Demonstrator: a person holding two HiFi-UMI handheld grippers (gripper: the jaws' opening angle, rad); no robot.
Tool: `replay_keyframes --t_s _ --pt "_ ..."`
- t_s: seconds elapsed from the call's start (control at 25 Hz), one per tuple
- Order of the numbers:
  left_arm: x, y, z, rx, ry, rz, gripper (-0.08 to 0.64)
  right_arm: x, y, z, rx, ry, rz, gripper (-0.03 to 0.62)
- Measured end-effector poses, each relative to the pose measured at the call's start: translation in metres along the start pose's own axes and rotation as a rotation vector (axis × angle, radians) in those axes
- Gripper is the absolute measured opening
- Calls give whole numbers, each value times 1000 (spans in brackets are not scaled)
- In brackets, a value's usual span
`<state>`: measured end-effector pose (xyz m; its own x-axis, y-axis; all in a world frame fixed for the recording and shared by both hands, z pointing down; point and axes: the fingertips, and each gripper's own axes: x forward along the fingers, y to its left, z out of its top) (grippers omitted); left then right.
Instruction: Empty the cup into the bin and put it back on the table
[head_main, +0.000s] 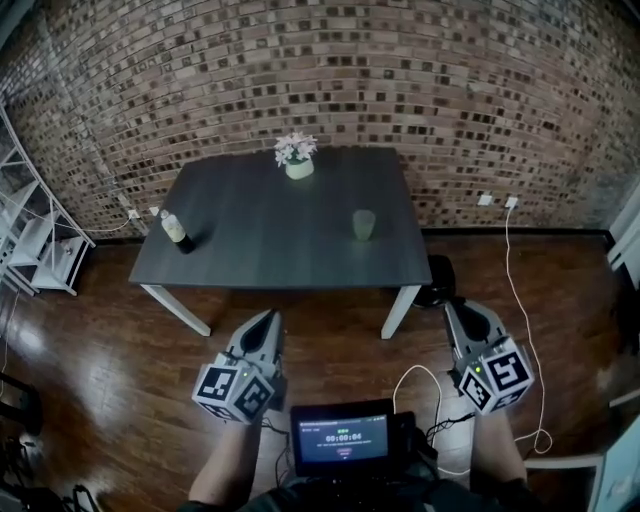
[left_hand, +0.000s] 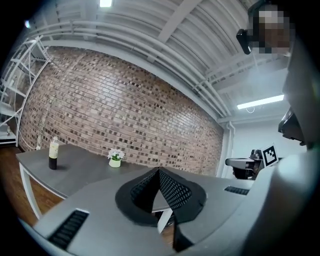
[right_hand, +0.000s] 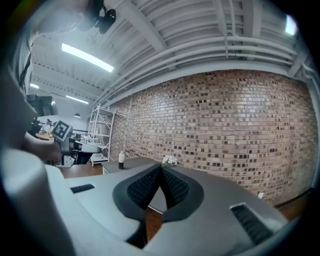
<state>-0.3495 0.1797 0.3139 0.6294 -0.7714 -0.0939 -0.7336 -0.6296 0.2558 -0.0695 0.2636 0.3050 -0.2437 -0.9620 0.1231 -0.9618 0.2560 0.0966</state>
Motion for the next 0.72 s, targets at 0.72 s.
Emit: replay_keyframes --t_s 0.72 --pt "149 20 -31 10 72 31 0 129 -97 -6 14 -21 117 3"
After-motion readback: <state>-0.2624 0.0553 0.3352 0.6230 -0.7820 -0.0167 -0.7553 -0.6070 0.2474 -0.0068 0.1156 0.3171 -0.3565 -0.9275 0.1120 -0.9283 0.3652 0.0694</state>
